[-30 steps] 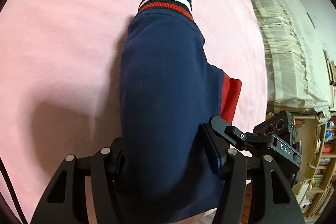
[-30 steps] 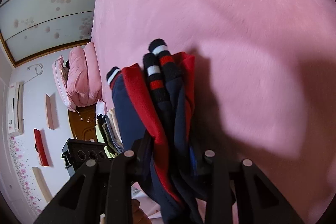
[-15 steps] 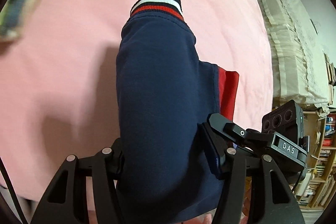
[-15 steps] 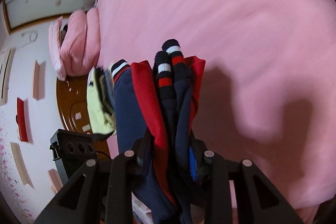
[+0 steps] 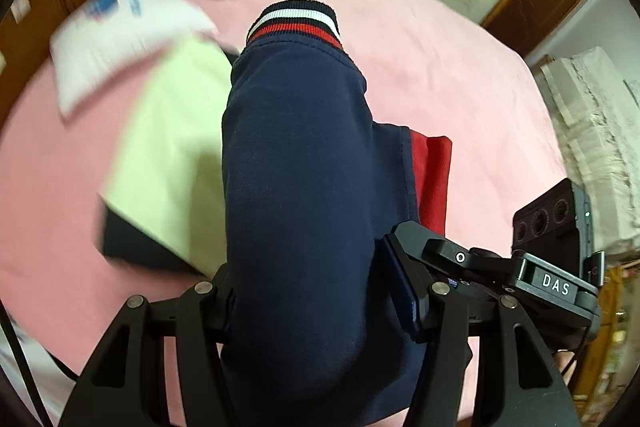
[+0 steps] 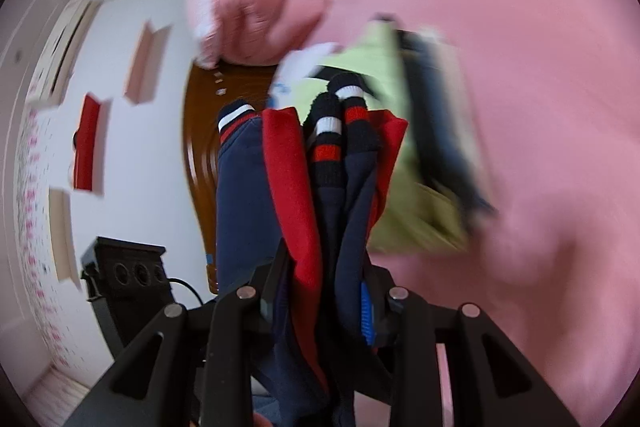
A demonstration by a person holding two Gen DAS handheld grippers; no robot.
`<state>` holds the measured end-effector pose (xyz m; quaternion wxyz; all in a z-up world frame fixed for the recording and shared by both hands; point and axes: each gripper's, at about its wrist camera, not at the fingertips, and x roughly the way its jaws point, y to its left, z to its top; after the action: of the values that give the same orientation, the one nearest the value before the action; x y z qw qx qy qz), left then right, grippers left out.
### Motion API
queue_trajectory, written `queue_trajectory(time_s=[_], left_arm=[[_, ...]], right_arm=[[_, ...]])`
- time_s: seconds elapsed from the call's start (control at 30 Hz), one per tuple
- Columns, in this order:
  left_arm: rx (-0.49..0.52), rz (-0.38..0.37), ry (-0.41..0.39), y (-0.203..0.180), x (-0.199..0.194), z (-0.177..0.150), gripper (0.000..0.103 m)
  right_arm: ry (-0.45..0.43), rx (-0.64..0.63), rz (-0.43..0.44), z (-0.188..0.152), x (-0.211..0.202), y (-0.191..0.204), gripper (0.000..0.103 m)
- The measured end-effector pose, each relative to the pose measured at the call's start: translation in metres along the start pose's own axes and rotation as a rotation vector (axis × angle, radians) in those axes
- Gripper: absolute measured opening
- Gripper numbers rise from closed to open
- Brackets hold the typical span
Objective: Fold large clothes
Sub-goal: 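Carry the jacket onto the clothes stack by the pillows and release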
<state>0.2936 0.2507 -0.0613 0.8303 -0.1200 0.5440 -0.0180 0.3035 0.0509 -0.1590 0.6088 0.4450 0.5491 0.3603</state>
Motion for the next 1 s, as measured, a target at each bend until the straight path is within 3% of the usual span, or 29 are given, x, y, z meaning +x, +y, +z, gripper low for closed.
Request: queue_trajectory(time_s=[0.13,0.27,0.33,0.37,0.4,0.43,0.5,0.7,0.77,0.87,0.93,1.0], left_arm=[[0.071,0.045,-0.084,0.016,0.002,0.040,0.059],[0.108,0.035,-0.128,0.072,0.057,0.050,0.059],[0.122,0.048,-0.073,0.082,0.120,0.042,0.059],[0.131,0.075,-0.016,0.093,0.149,0.033,0.058],[0.144,0.069,-0.024,0.097,0.160,0.025,0.061],[0.178,0.055,-0.084,0.094,0.162,0.015,0.062],[0.251,0.056,-0.204,0.088,0.154,-0.001,0.063],[0.253,0.090,-0.248,0.090,0.158,-0.011,0.068],[0.212,0.148,-0.268,0.088,0.153,-0.019,0.075],[0.146,0.231,-0.318,0.085,0.149,-0.037,0.094],[0.117,0.304,-0.355,0.071,0.142,-0.067,0.096],[0.086,0.412,-0.358,0.055,0.139,-0.093,0.102]], right_arm=[[-0.034,-0.101,0.021,0.035,0.049,0.037,0.028],[-0.093,-0.135,0.030,0.059,0.092,0.008,0.030],[-0.103,-0.135,-0.033,0.067,0.123,-0.025,0.030],[-0.084,-0.123,-0.108,0.068,0.135,-0.046,0.030],[-0.048,-0.108,-0.199,0.069,0.148,-0.067,0.030],[-0.037,-0.118,-0.211,0.068,0.152,-0.079,0.029],[-0.073,-0.165,-0.155,0.062,0.147,-0.087,0.027],[-0.069,-0.169,-0.137,0.062,0.146,-0.087,0.027],[-0.064,-0.176,-0.145,0.059,0.141,-0.088,0.030],[-0.049,-0.199,-0.149,0.050,0.130,-0.086,0.034],[-0.059,-0.219,-0.143,0.039,0.112,-0.088,0.042],[-0.075,-0.229,-0.133,0.016,0.080,-0.098,0.043]])
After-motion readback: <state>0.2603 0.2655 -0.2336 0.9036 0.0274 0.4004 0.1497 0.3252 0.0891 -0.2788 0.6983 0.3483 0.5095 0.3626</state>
